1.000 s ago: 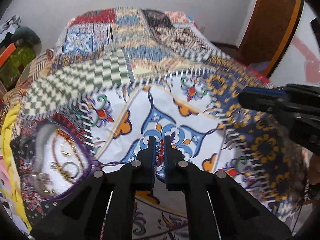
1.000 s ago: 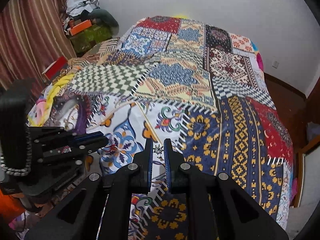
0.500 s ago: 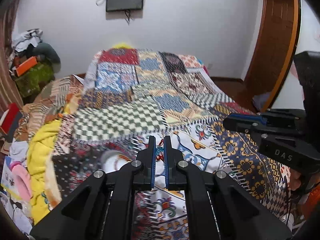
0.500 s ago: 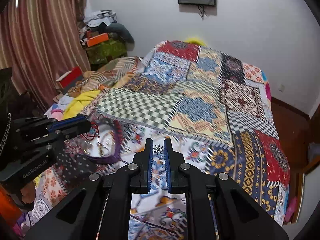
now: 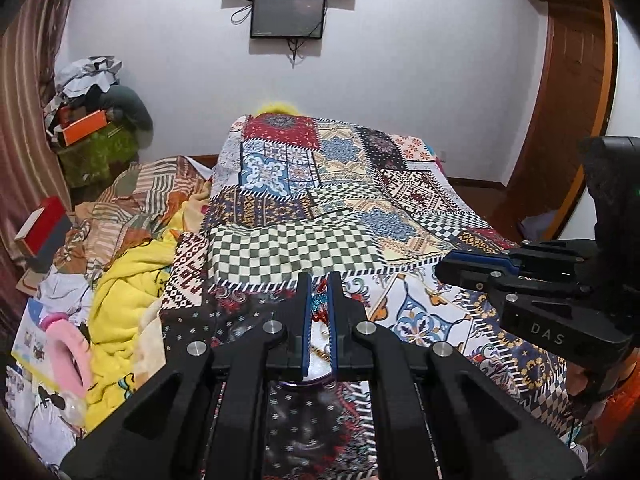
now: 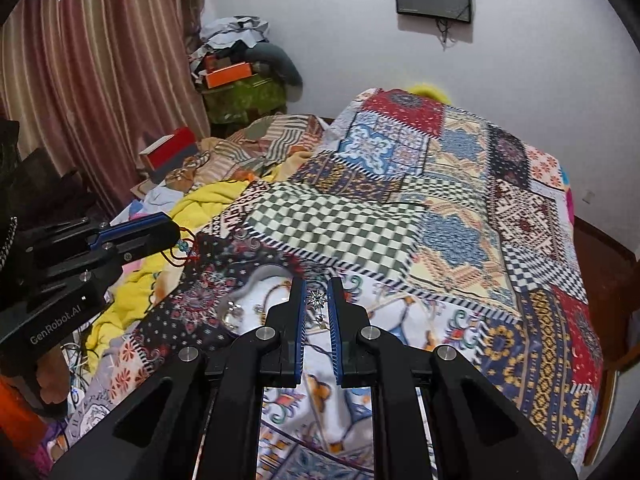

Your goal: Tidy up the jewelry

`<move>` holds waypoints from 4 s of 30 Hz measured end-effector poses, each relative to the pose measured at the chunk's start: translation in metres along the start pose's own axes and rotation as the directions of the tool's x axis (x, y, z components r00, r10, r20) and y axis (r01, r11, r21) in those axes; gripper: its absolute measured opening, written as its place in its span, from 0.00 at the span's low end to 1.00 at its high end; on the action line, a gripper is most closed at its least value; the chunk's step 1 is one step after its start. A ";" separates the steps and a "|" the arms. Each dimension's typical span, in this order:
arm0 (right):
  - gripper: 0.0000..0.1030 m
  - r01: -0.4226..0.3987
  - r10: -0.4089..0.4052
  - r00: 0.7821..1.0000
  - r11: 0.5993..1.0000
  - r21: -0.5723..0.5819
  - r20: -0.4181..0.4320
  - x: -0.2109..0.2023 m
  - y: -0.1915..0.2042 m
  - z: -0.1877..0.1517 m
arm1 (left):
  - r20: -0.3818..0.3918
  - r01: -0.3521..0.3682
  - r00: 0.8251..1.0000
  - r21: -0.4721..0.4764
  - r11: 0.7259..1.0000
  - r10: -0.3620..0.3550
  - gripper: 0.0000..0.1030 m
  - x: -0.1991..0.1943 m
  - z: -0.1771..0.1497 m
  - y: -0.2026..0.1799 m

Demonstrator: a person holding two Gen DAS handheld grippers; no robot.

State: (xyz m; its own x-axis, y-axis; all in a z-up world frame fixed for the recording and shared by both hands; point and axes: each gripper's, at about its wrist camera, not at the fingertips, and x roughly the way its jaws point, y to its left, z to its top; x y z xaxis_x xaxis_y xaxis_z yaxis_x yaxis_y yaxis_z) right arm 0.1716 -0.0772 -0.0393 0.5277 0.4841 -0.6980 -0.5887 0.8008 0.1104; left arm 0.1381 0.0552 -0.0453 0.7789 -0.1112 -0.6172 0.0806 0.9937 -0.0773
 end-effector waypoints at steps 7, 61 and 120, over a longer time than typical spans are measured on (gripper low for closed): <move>0.09 -0.030 0.029 0.999 0.999 -0.024 -0.037 0.022 0.018 0.002 | -0.046 0.017 0.999 -0.019 1.000 -0.018 0.05 0.022 -0.015 0.015; 0.24 -0.105 0.094 0.974 0.994 -0.042 -0.207 0.107 0.036 -0.013 | -0.133 -0.044 0.991 -0.109 0.993 0.030 0.33 0.069 -0.030 0.068; 1.00 0.273 -0.267 0.740 0.958 0.087 0.618 -0.215 0.106 -0.055 | 0.520 -0.192 0.828 -0.084 0.978 0.207 0.99 -0.233 -0.047 -0.047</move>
State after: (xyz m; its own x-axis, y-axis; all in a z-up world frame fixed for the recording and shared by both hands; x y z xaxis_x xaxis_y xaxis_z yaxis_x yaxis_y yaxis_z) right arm -0.0380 -0.1156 0.0841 0.9256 0.3625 -0.1085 -0.3670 0.9299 -0.0236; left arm -0.0766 0.0335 0.0654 0.9856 0.1191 -0.1199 -0.1227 0.9922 -0.0232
